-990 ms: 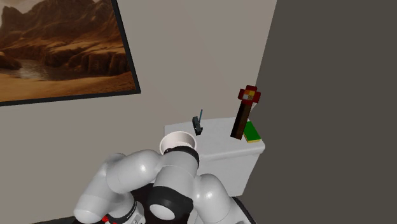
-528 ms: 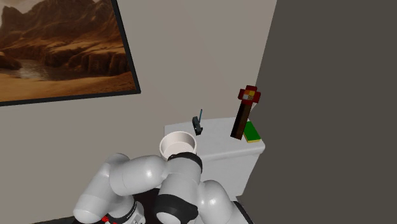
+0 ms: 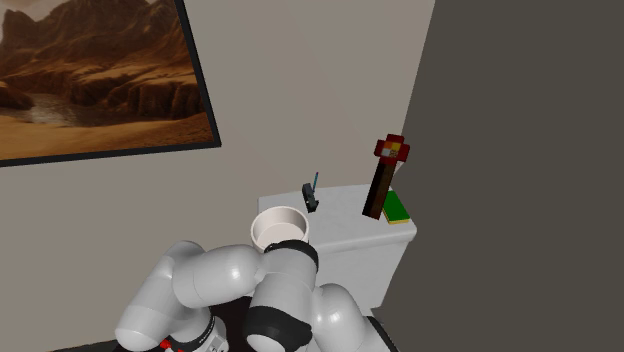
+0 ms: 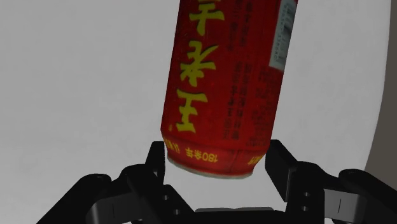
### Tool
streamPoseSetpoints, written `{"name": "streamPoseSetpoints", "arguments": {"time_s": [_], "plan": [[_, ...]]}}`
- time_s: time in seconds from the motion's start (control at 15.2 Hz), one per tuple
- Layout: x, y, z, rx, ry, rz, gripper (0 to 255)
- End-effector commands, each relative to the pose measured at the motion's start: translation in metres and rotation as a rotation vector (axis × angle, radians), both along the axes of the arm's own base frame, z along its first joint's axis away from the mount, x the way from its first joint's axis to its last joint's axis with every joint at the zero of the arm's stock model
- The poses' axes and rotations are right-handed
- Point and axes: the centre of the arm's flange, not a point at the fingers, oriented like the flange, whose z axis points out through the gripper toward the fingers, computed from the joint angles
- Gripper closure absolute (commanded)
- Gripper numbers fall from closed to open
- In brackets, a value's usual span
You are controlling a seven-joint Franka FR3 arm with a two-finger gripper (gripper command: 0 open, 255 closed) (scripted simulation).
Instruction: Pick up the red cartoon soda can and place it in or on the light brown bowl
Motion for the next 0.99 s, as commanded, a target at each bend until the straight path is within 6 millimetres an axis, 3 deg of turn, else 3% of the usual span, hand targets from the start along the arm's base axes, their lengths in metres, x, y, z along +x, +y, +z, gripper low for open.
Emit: {"name": "streamPoseSetpoints", "arguments": {"time_s": [0.0,0.53,0.92], "plan": [[0.0,0.0,0.0,0.0,0.0,0.0,255],[0.0,0.0,0.0,0.0,0.0,0.0,255],[0.0,0.0,0.032,0.0,0.0,0.0,255]]}}
